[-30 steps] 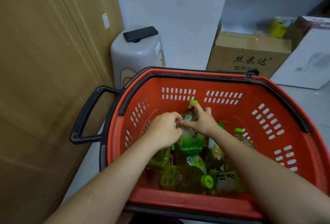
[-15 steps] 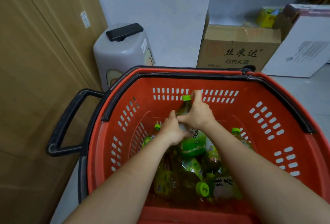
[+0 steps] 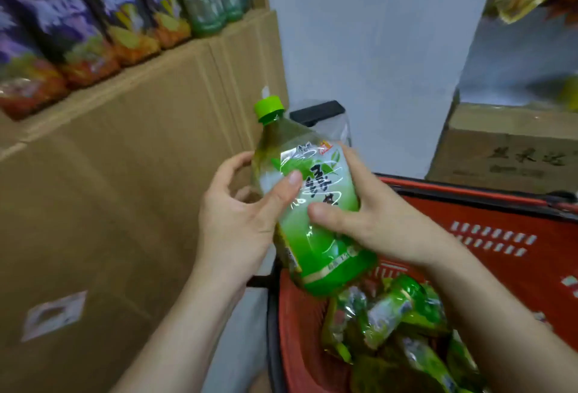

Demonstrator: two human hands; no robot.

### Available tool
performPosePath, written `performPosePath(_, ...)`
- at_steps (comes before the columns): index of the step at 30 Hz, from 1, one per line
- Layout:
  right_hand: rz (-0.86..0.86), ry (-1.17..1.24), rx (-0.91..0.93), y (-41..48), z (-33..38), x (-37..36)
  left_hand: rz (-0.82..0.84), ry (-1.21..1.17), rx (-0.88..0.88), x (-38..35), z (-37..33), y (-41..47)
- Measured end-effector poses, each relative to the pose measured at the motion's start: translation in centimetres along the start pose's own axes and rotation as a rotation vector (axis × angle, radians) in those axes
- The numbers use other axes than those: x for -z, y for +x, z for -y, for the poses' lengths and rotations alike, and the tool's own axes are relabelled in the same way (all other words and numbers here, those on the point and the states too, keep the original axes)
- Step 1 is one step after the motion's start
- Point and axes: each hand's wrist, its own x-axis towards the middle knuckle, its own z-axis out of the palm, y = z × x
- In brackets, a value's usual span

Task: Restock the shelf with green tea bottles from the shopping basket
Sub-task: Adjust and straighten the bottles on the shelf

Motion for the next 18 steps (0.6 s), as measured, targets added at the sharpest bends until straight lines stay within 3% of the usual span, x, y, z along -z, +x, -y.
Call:
performPosePath(3, -0.022, -0.316, 0.128, 1.8, 4.6, -5.9, -0.165, 0.183, -0.132, 5.9, -5.1, -0.8)
performPosePath(5, 0.008, -0.386, 0.203, 2.5, 7.8, -9.7, -0.239, 0.367, -0.244, 9.7, -8.2, -1.4)
performPosePath(9, 0.07, -0.3, 0.317, 4.5, 12.9, -16.7, -0.368, 0.536, -0.344, 16.3, -13.2, -2.6)
performPosePath(15, -0.02, -0.196, 0.559, 7.0, 18.6, -26.2, -0.426, 0.487, -0.337, 24.7, -18.3, -4.0)
performPosePath(18, 0.01, -0.129, 0.571, 8.4, 19.9, -30.1, -0.426, 0.416, -0.304, 28.3, -18.9, -4.4)
